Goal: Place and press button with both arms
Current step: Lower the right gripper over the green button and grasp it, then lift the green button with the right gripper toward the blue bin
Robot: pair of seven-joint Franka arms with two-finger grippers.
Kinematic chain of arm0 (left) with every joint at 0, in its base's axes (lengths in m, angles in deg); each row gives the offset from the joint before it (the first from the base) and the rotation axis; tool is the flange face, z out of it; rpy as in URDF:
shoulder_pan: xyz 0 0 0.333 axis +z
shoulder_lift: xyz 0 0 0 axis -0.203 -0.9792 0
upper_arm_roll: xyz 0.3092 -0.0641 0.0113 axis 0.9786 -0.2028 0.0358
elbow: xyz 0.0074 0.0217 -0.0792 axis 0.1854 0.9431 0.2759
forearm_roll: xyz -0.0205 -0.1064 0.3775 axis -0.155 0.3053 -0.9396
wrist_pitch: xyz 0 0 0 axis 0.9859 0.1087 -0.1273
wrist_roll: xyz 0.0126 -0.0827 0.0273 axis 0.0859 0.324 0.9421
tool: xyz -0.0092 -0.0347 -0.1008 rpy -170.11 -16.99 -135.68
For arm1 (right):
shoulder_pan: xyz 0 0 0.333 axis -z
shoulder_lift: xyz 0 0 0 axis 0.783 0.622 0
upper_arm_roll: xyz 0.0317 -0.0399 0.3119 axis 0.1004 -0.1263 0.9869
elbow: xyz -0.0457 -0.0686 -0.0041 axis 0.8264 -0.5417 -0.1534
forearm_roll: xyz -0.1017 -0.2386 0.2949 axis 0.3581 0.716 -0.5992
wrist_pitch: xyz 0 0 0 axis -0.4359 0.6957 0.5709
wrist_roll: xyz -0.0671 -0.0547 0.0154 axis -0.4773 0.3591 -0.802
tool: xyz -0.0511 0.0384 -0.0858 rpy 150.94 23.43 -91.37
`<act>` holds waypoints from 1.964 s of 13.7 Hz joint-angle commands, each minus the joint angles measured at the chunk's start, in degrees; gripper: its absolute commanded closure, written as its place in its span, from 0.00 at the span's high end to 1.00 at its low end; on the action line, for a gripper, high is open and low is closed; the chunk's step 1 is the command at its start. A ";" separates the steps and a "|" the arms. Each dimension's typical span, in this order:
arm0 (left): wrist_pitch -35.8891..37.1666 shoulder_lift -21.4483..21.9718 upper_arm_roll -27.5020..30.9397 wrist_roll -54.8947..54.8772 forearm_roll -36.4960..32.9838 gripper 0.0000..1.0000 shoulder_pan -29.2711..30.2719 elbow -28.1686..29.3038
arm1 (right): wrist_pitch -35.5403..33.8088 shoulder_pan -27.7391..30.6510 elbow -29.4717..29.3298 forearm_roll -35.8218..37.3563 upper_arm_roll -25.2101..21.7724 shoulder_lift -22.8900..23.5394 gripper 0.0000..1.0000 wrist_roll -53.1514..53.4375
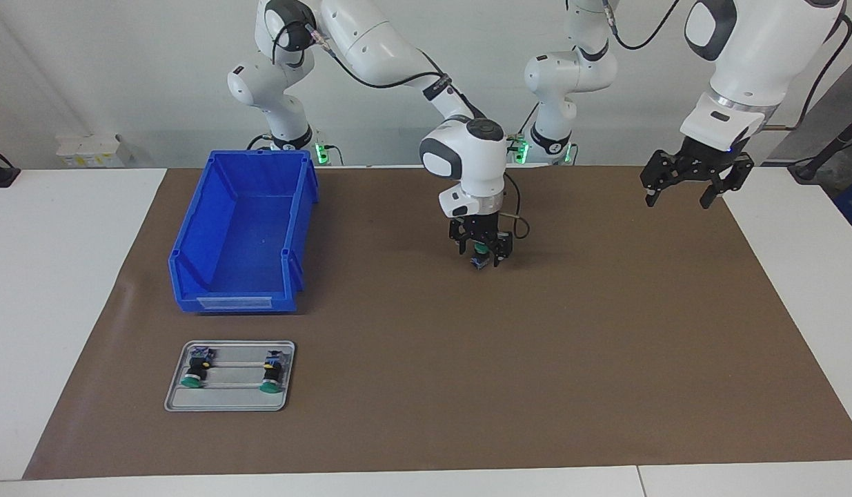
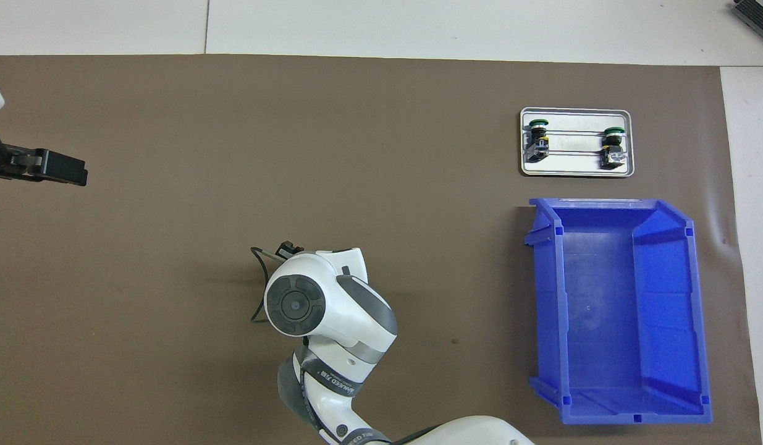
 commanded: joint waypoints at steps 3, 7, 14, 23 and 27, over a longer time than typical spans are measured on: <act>0.08 1.54 0.06 -0.71 -0.67 1.00 0.92 1.58 | 1.36 -0.10 1.37 1.05 0.12 -0.40 0.54 1.69; 0.08 1.54 0.06 -0.71 -0.67 1.00 1.01 1.58 | 0.39 -0.01 1.20 1.05 0.38 -0.48 0.00 1.17; 0.08 1.54 0.06 -0.71 -0.67 1.00 1.01 1.58 | -7.76 6.21 1.02 0.00 0.47 -7.85 0.00 -9.97; 0.08 1.54 0.06 -0.71 -0.67 1.00 1.01 1.49 | -25.09 31.42 1.81 -0.53 0.47 -22.80 0.00 -59.58; 0.08 1.54 0.06 -0.71 -0.67 1.00 1.01 1.58 | -20.55 44.43 10.74 -4.04 0.47 -25.87 0.00 -81.67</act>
